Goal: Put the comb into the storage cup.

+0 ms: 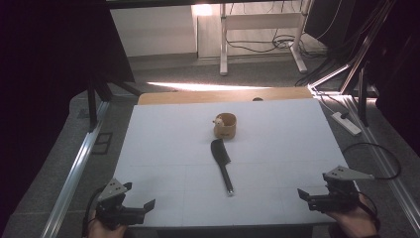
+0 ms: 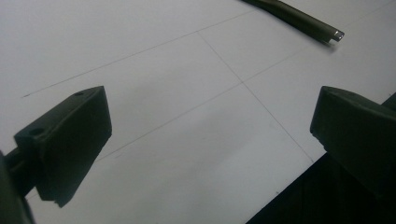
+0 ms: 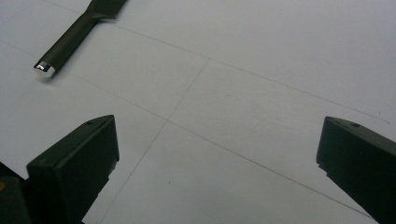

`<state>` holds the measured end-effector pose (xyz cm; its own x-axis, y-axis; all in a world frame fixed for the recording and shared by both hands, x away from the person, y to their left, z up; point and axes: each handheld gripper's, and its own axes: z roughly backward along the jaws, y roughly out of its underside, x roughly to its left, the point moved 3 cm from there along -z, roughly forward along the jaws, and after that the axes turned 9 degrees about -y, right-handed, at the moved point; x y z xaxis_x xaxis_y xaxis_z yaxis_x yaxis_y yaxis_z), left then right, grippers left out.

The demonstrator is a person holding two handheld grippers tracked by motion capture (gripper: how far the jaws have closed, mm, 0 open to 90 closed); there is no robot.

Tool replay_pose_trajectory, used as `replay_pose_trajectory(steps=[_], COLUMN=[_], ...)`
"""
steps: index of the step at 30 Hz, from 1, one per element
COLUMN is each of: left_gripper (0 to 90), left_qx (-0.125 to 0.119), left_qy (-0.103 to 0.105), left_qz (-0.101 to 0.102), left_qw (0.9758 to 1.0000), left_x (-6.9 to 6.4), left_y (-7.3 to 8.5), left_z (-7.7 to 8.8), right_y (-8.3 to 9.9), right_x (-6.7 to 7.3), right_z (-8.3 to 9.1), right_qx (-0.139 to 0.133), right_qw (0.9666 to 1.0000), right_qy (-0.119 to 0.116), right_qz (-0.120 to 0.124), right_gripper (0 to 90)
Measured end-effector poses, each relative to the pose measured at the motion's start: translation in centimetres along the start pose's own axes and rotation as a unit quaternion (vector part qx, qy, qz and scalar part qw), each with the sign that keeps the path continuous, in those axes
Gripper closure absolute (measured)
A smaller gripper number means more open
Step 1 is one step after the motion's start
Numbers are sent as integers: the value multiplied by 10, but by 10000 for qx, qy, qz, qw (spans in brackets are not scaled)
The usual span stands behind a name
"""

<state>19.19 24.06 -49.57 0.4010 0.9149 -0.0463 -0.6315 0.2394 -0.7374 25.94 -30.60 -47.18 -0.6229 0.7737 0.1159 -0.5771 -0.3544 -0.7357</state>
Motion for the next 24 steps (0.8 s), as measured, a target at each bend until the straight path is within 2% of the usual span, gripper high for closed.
replay_pose_trajectory(steps=[8, 24], left_gripper=[5, 9], left_qx=[-10, -67], left_qy=[39, 98], left_qz=[11, 115], left_qw=[10000, 9999], left_x=[1, 3], left_y=[0, 0], left_z=[0, 0], right_y=[0, 1], right_x=[1, 2], right_z=[-2, -2], right_qx=[120, 122], right_qw=[9999, 9999], right_qy=[-20, -9], right_qz=[80, 94], right_gripper=[0, 0])
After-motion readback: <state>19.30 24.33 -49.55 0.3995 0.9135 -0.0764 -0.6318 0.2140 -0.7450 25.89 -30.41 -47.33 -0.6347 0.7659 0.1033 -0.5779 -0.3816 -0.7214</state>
